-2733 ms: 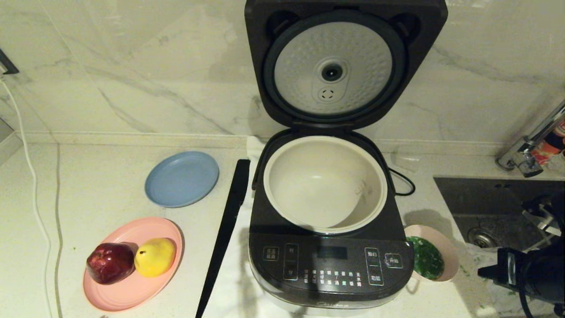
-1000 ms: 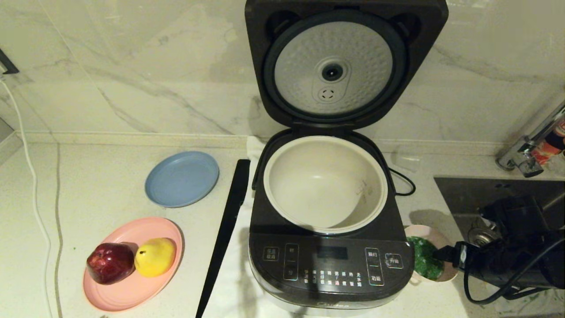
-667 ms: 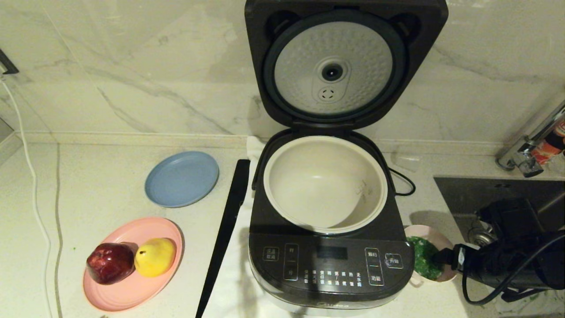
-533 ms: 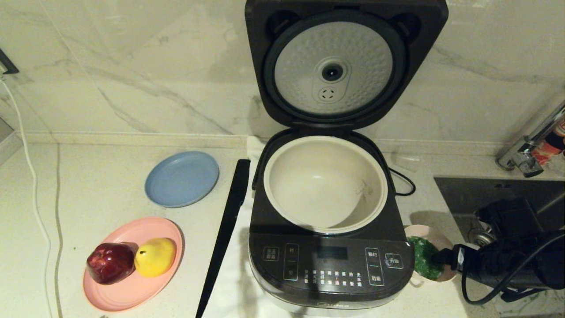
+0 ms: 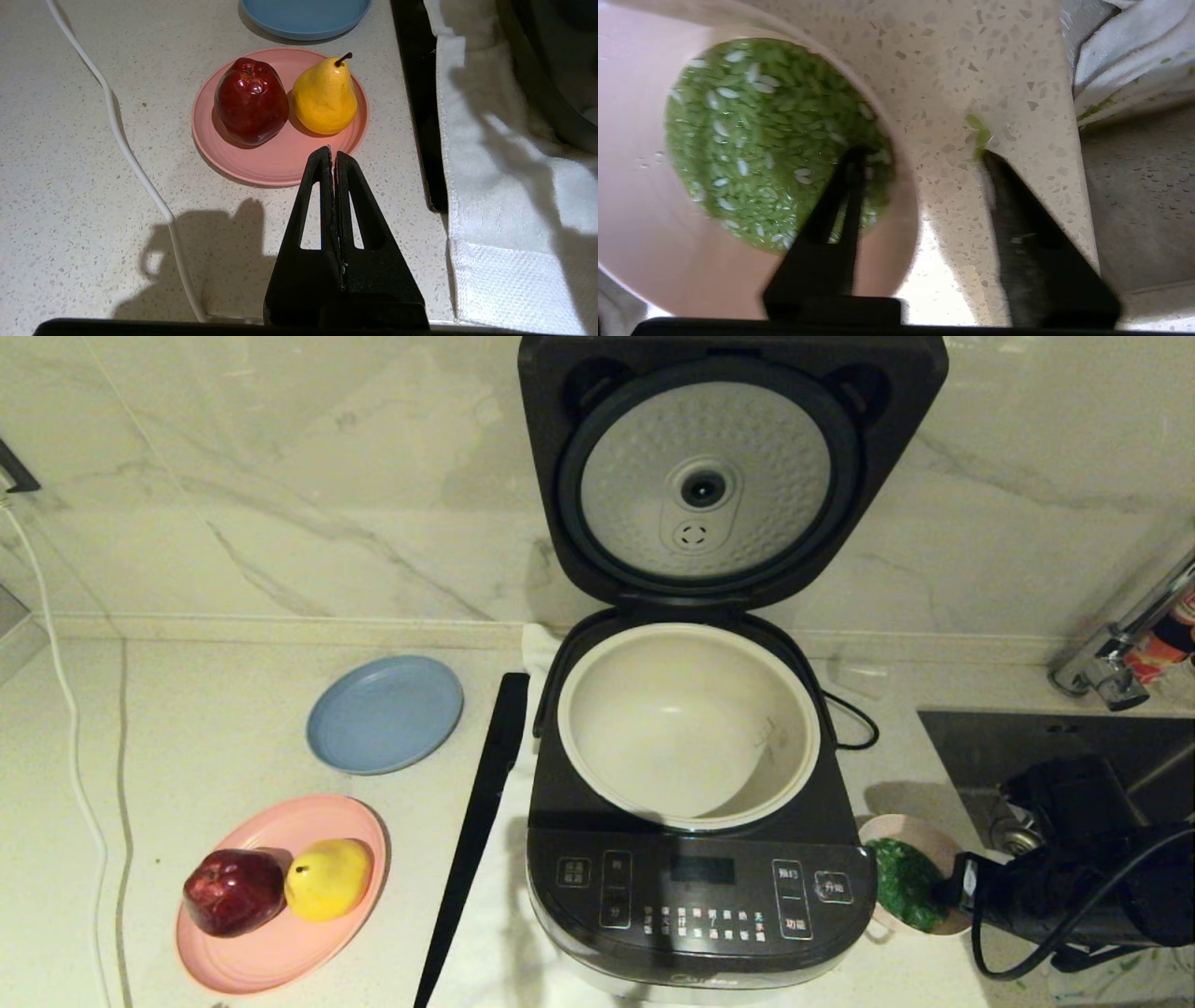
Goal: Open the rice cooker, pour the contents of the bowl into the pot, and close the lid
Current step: Fill a bowl with water from the tap
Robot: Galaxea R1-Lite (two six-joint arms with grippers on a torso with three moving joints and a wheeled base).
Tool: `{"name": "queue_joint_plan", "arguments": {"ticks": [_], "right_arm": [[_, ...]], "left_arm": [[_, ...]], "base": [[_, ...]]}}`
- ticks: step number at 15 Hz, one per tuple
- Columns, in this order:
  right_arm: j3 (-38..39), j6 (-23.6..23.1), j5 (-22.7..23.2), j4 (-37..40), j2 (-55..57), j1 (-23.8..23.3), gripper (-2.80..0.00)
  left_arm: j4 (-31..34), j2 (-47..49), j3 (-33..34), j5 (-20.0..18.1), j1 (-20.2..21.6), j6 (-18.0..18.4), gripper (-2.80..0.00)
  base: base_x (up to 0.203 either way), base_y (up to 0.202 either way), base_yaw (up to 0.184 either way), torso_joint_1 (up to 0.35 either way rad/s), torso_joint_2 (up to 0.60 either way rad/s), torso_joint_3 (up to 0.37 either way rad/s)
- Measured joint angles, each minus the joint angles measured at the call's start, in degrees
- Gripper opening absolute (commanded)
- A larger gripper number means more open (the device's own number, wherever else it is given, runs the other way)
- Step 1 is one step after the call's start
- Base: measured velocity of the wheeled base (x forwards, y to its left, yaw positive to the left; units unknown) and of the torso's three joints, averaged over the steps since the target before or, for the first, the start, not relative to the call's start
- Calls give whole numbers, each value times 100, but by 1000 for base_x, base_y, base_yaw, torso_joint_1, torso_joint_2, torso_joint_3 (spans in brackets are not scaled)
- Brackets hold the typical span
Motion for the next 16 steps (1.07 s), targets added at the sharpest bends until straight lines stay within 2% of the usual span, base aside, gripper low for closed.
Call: {"name": "queue_joint_plan", "arguments": {"ticks": [11, 13, 16], "right_arm": [[56, -4, -35, -131, -252, -30, -280], [45, -3, 50, 51, -509, -174, -280], [-172, 4, 500, 692, -1015, -692, -280]], "left_arm": [[-1, 0, 0, 3, 0, -2, -280], [0, 0, 0, 4, 0, 0, -280], [0, 0, 0, 0, 0, 0, -280]], "base": [[0, 0, 0, 0, 0, 0], [0, 0, 0, 0, 0, 0], [0, 0, 0, 0, 0, 0]]}}
